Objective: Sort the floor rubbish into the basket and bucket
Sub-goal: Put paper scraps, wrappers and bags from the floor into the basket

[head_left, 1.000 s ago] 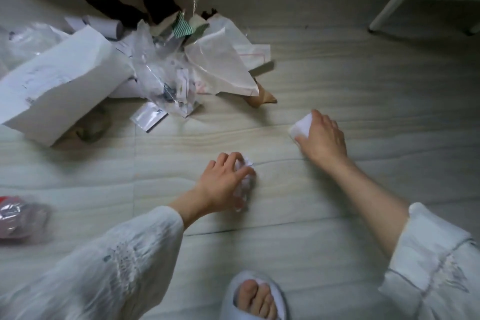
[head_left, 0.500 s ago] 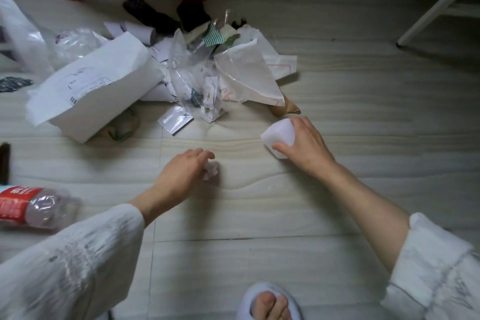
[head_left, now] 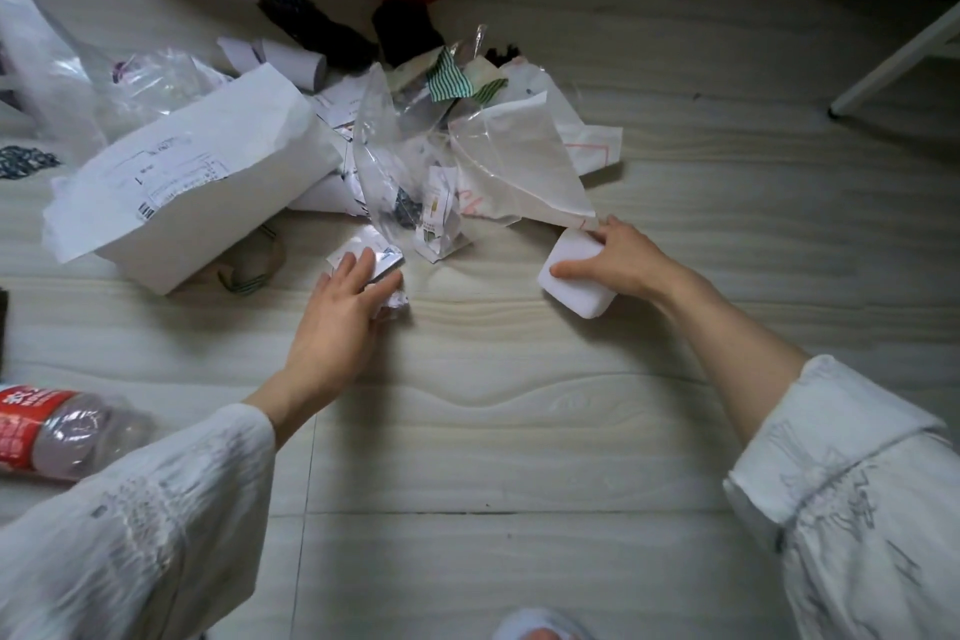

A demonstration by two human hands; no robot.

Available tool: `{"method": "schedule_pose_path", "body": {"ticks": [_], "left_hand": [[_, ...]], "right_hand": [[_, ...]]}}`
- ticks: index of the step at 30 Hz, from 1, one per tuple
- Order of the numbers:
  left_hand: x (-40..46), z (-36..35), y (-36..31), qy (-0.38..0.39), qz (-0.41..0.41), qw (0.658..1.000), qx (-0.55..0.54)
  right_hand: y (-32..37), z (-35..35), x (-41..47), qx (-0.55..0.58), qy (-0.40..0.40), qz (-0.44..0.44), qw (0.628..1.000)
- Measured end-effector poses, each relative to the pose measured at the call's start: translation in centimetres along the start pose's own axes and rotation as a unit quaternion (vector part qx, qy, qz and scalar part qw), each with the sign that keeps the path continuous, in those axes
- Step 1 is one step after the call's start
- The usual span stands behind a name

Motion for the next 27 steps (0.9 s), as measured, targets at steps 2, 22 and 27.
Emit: {"method": "schedule_pose_path", "body": {"ticks": [2,22,27], "left_hand": [[-0.7,-0.1,-0.1,-0.008,-0.008,1.0,0.025],[-8.2,3.2,-3.7,0.027,0.016,0.999,-0.036],[-10.0,8.4,-5.2,-0.028,0.016,0.997,-0.074]], "right_hand": [[0.1,-0.3,0.2,-0.001,-0.006,-0.009,1.0],[-0.9,-6.6,-12.0,-0.073,-0.142,0.121,0.98],[2.2,-4.8,-18.2,-0.086,-0.156,0.181,0.967]]}}
Point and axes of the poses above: each hand's wrist, its own x-axis towards the middle knuckle, its own z-axis out of the back of the hand, y = z × x, the point moved 2 cm from there along x, towards the middle knuckle, and after that the axes turned 6 degrees about -z, right-handed, at the moved point
